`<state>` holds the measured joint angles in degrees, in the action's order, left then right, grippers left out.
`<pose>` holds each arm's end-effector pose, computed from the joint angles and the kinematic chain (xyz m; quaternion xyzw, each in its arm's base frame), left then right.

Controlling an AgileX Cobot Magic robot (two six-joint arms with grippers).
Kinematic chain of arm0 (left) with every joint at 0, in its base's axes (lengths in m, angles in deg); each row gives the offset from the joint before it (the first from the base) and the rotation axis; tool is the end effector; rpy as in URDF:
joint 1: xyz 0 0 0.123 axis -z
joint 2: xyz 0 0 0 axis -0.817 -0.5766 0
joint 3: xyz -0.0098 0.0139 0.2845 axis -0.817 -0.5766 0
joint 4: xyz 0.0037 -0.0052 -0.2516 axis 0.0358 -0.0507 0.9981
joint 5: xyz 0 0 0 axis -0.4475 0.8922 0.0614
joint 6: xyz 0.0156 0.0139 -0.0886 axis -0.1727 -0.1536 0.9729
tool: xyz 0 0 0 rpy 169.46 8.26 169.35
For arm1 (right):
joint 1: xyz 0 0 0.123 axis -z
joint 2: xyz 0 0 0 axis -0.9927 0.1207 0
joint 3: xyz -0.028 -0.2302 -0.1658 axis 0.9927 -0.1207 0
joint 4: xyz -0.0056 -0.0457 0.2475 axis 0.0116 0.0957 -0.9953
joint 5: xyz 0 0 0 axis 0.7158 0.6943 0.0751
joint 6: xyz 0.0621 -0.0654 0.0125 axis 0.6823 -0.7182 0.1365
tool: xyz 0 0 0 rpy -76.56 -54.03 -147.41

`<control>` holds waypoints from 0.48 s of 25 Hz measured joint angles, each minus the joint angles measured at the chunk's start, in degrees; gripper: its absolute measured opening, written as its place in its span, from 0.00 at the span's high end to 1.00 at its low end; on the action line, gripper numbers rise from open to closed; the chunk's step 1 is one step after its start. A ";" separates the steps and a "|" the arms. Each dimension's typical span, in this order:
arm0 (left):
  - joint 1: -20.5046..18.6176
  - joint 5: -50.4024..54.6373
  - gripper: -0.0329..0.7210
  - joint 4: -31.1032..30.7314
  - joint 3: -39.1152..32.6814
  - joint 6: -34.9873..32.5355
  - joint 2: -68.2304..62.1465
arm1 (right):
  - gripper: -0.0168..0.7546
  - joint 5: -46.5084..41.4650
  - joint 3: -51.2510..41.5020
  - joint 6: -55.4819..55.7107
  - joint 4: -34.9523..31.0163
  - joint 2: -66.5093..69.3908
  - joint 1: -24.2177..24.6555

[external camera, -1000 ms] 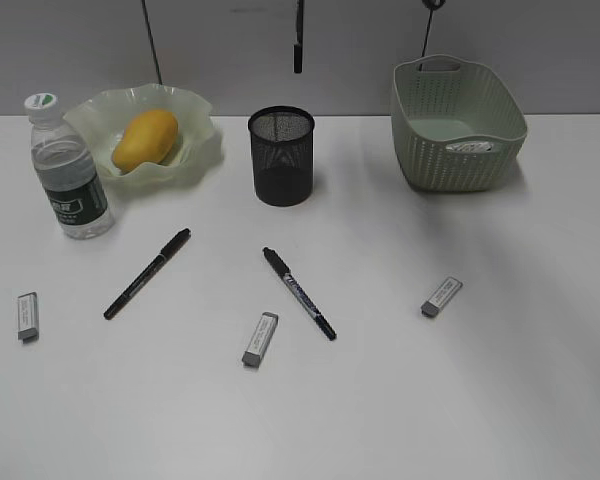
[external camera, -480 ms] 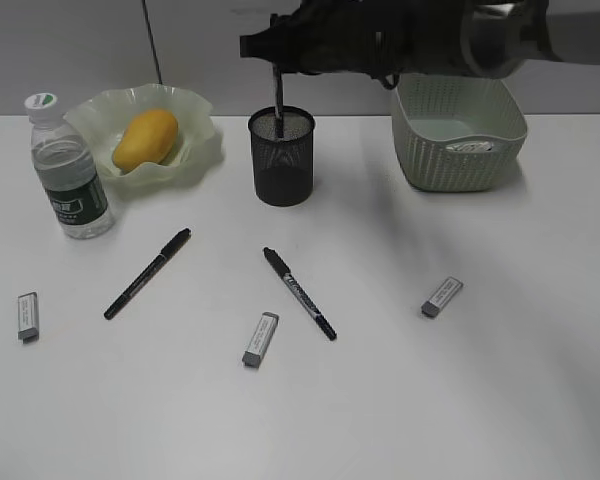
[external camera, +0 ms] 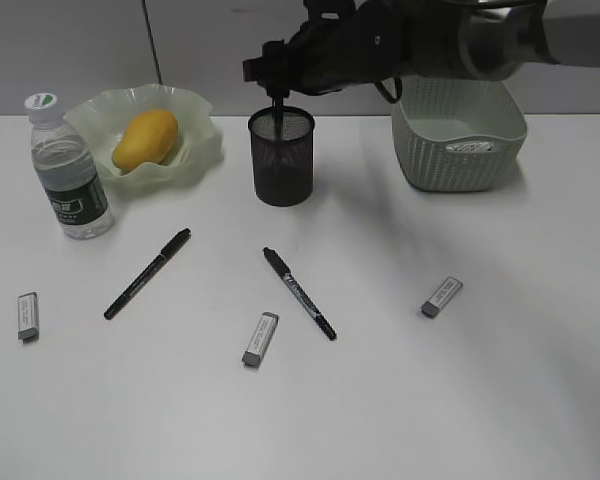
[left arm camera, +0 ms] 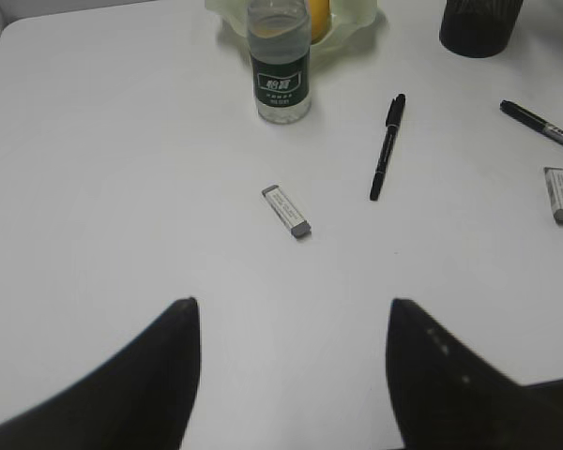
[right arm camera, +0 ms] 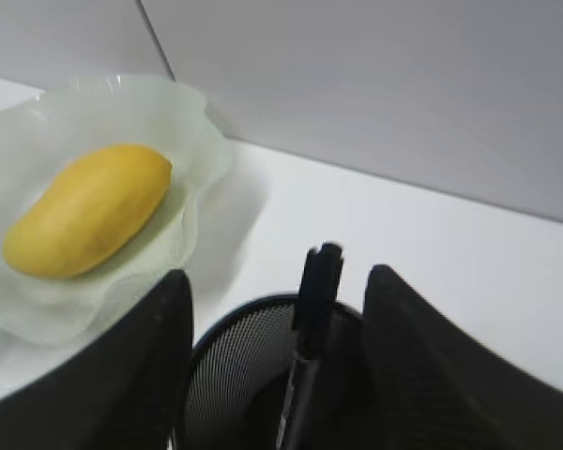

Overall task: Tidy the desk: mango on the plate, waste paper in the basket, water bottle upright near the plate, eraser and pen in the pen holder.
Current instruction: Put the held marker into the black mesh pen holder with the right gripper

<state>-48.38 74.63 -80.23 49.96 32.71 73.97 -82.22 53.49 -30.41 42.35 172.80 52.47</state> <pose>0.0049 -0.0022 0.2842 0.0746 0.8664 -0.0234 0.4932 0.4544 0.2698 0.1937 -0.1603 0.8388 0.1812 0.4877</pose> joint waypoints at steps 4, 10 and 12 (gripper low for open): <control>0.00 0.00 0.33 0.00 0.00 0.00 0.00 | 0.36 -9.83 0.00 0.00 0.87 -2.49 0.00; 0.00 0.00 0.34 0.00 0.00 0.00 0.00 | 0.36 -30.79 0.00 -0.45 1.25 -9.67 0.00; 0.00 0.00 0.34 0.00 0.00 0.00 0.00 | 0.36 -38.93 0.00 -0.76 2.12 -12.58 0.00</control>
<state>-48.38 74.63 -80.23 49.96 32.71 73.97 -121.15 53.49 -31.18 44.47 160.22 52.47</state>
